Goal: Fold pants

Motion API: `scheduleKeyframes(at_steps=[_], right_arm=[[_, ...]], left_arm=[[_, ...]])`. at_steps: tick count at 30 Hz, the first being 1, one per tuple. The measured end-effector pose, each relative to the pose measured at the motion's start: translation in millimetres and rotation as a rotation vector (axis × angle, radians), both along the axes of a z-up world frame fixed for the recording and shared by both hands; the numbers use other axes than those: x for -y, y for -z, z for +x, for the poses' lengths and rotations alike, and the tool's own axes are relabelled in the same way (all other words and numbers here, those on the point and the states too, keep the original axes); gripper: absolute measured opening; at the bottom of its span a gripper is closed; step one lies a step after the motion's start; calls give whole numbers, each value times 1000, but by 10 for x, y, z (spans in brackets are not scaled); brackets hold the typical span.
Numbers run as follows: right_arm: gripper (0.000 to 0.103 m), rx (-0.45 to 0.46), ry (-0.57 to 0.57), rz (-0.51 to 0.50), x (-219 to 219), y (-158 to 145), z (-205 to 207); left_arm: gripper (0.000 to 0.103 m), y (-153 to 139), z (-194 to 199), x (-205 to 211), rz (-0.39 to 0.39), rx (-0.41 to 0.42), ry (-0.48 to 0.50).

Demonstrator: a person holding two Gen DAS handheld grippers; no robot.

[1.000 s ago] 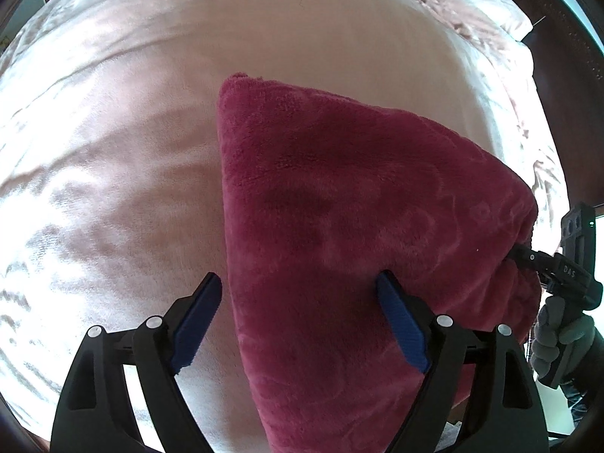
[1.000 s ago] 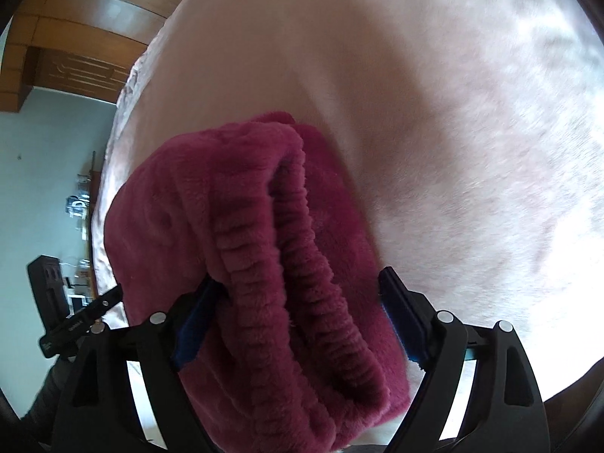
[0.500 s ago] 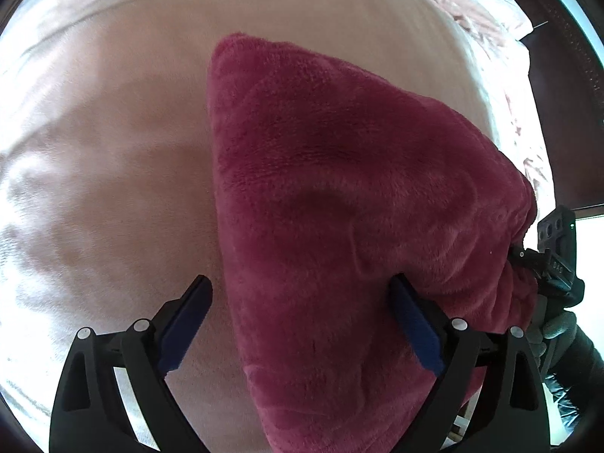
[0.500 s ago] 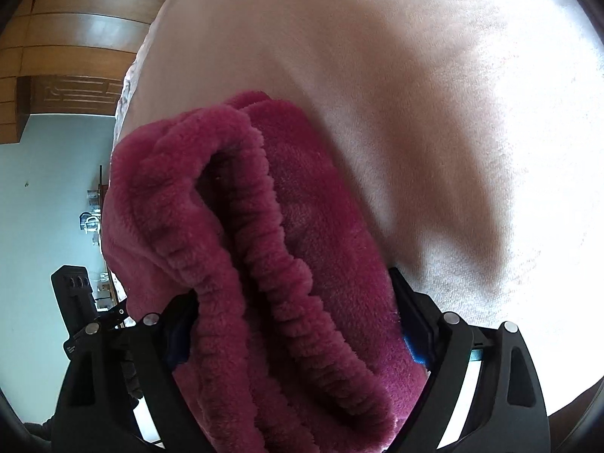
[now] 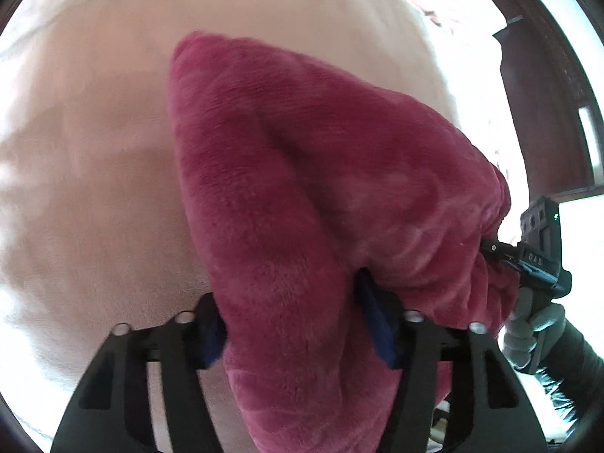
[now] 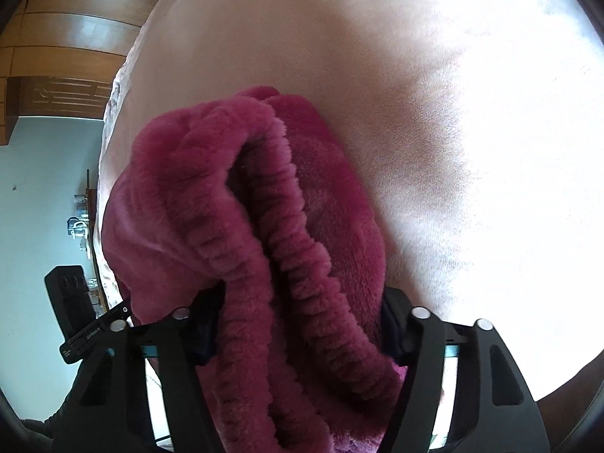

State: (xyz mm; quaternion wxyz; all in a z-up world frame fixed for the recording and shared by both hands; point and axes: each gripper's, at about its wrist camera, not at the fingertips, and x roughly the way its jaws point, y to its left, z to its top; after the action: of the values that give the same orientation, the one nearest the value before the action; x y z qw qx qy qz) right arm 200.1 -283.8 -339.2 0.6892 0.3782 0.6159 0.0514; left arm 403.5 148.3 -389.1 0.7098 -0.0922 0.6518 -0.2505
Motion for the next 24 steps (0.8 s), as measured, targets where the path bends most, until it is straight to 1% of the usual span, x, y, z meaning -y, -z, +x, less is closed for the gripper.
scheduleKeyframes(at_steps=[3, 6, 9, 14, 15, 19, 24], right_arm=[[54, 6, -8, -34, -45, -130, -42], [50, 21, -2, -50, -78, -280, -83], [49, 54, 7, -45, -79, -452, -139], [48, 108, 22, -10, 81, -644, -264], [48, 120, 29, -3, 145, -682, -272], [48, 174, 56, 23, 574, -821, -264], [48, 224, 77, 28, 1254, -966, -173]], left_arm=[[45, -87, 6, 79, 39, 36, 40], [38, -197, -2, 159, 69, 62, 74], [34, -334, -9, 249, 88, 89, 104], [32, -673, -63, 401, 117, 165, 141], [32, -778, -55, 501, 125, 191, 147], [32, -1047, 15, 874, 129, 252, 149], [32, -1315, 115, 1716, 148, 318, 163]])
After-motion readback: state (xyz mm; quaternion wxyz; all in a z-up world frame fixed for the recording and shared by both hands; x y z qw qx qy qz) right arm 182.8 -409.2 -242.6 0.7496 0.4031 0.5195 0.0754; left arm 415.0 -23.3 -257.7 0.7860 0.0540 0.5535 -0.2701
